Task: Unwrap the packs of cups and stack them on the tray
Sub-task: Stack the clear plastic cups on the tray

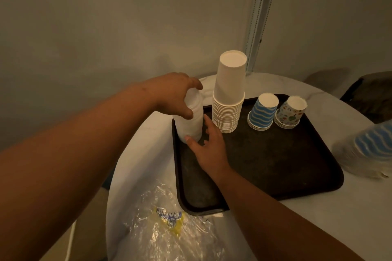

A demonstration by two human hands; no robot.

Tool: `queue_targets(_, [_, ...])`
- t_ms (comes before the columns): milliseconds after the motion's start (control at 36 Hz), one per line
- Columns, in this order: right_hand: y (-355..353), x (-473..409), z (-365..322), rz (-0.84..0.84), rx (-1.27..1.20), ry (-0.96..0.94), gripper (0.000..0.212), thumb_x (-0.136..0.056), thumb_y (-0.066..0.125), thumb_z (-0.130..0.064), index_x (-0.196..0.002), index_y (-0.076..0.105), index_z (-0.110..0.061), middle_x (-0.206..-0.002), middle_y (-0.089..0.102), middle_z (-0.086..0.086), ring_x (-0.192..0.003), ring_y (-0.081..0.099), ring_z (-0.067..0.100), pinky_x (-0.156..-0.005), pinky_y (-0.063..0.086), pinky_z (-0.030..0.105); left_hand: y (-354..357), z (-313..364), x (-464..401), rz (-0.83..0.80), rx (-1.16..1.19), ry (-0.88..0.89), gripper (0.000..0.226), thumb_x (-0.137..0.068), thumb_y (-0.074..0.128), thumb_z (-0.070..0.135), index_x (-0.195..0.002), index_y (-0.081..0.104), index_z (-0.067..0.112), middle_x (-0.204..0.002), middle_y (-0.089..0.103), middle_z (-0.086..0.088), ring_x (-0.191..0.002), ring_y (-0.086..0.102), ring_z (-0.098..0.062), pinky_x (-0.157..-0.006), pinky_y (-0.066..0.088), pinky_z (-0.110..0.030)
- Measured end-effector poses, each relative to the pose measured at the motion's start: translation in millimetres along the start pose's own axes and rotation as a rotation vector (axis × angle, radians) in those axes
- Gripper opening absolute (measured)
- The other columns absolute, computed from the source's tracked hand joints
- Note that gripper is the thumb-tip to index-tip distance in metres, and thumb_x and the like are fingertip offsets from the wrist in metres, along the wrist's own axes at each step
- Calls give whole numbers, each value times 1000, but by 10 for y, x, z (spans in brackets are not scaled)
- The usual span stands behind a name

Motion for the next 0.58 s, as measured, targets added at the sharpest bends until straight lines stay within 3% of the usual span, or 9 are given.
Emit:
queue_targets(194, [50, -38, -19, 33, -26, 6, 81, -80, 73, -43, -148, 31, -33, -148, 40, -7, -133, 40, 13, -105, 46, 45, 3, -23, -25, -38, 32, -2, 80, -78, 75, 38, -147, 34, 32, -143, 42, -2, -125, 46, -24, -91, 41, -31])
queue_targets(583, [36, -65, -29, 35, -23, 18, 76, -82, 72, -42, -147, 34, -32, -147, 41, -7, -133, 40, 11, -105, 46, 43, -21, -6, -8, -70, 31, -23, 89, -74, 76, 52, -148, 31, 31, -146, 40, -1, -129, 44, -25, -103, 43, -39])
Point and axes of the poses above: each hand's wrist, its own x-axis away from the middle knuckle, its own y-axis out of the palm, z = x × y, the point moved 1 cm from there along -x, towards the middle knuckle
